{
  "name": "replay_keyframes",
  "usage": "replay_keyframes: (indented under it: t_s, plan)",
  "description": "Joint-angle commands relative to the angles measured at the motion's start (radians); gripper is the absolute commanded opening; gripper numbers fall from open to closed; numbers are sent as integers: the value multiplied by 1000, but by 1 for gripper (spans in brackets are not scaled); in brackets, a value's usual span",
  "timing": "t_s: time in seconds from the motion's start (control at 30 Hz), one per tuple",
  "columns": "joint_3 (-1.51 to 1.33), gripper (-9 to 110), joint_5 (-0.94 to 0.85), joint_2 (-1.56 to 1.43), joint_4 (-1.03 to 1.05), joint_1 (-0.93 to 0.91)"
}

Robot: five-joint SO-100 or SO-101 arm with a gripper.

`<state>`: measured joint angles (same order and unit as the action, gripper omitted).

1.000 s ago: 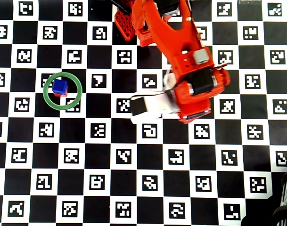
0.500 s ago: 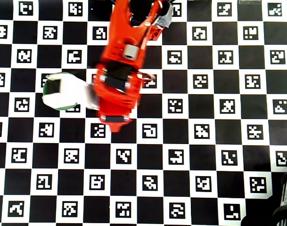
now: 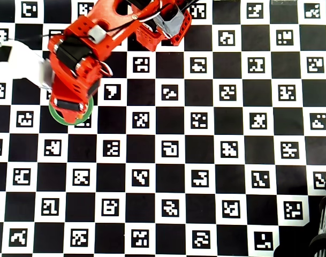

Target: Grab the red cube then put it in the green circle then put the blue cube on top and finally the orange cube on top

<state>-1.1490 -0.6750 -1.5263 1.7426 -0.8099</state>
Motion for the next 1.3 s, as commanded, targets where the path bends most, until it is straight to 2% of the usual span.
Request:
replay_keyframes:
  t_s: [0.0,0.47,1.27]
  plan:
    - [49,0,-95,-100,91,-44]
    - [-37,0,-210,-98,20,-95]
    - [-227,0,-190,-63,-181,-107]
